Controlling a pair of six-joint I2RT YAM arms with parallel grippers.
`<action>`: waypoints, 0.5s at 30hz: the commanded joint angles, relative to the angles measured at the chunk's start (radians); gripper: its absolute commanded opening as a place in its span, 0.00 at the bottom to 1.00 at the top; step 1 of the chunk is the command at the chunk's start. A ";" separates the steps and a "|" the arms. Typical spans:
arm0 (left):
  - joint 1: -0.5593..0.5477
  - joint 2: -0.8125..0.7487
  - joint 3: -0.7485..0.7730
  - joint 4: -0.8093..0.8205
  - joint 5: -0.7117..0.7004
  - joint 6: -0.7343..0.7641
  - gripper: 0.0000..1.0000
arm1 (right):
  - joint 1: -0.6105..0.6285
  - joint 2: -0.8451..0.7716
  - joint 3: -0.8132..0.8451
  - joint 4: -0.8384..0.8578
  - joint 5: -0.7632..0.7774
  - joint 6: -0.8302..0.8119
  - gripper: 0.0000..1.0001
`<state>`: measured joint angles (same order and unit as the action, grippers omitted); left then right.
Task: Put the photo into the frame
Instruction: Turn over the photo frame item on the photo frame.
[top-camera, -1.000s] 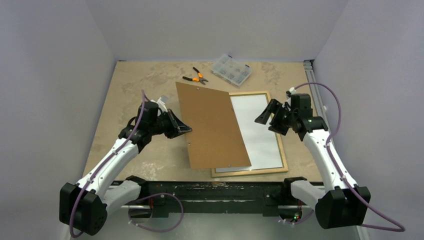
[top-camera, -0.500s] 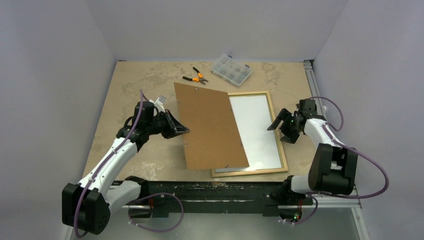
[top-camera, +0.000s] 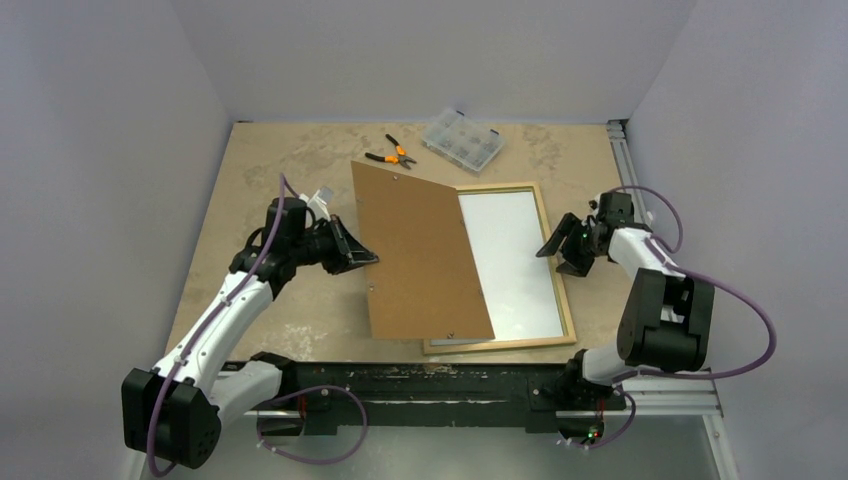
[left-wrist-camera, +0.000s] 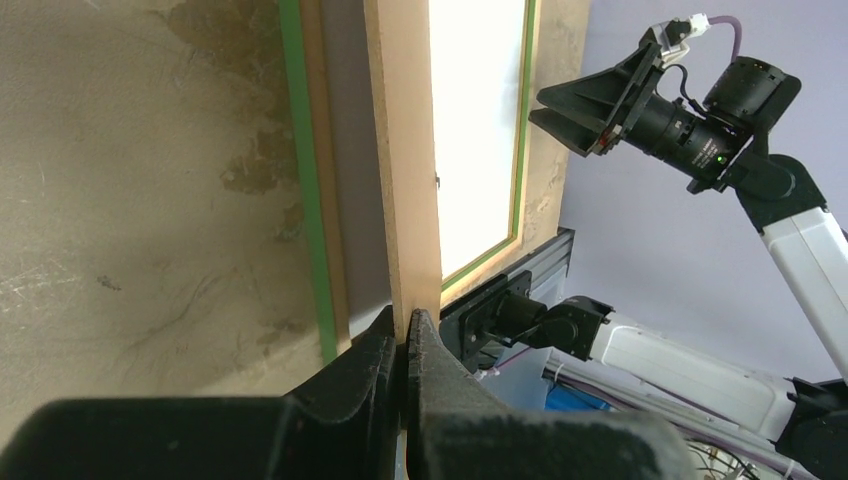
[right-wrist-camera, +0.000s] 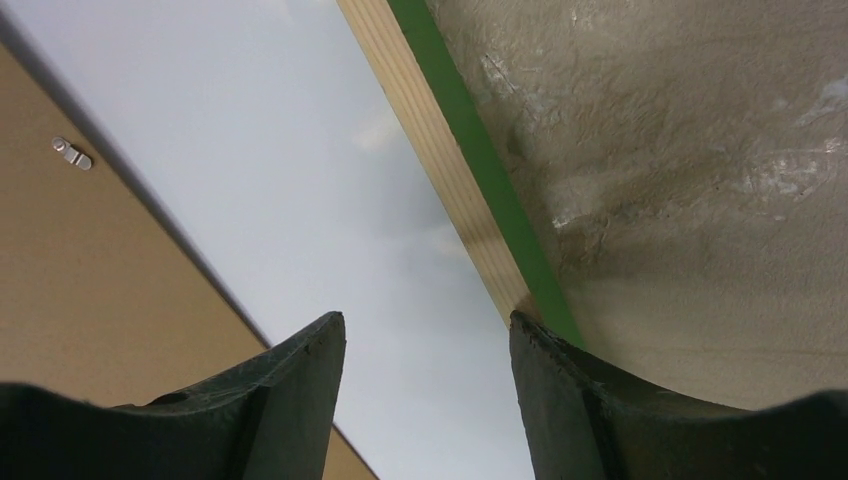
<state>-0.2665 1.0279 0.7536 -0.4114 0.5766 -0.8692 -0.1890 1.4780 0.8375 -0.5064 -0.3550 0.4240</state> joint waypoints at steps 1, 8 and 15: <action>0.010 -0.022 0.057 -0.016 0.043 0.073 0.00 | 0.009 0.042 -0.005 0.047 0.042 -0.055 0.61; 0.011 -0.020 0.054 -0.018 0.047 0.073 0.00 | 0.008 -0.084 0.011 0.035 0.171 -0.022 0.70; 0.011 -0.021 0.041 0.020 0.069 0.048 0.00 | 0.009 0.008 0.018 0.035 0.194 -0.034 0.71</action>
<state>-0.2592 1.0271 0.7689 -0.4332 0.6003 -0.8528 -0.1780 1.4357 0.8421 -0.4915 -0.1982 0.4156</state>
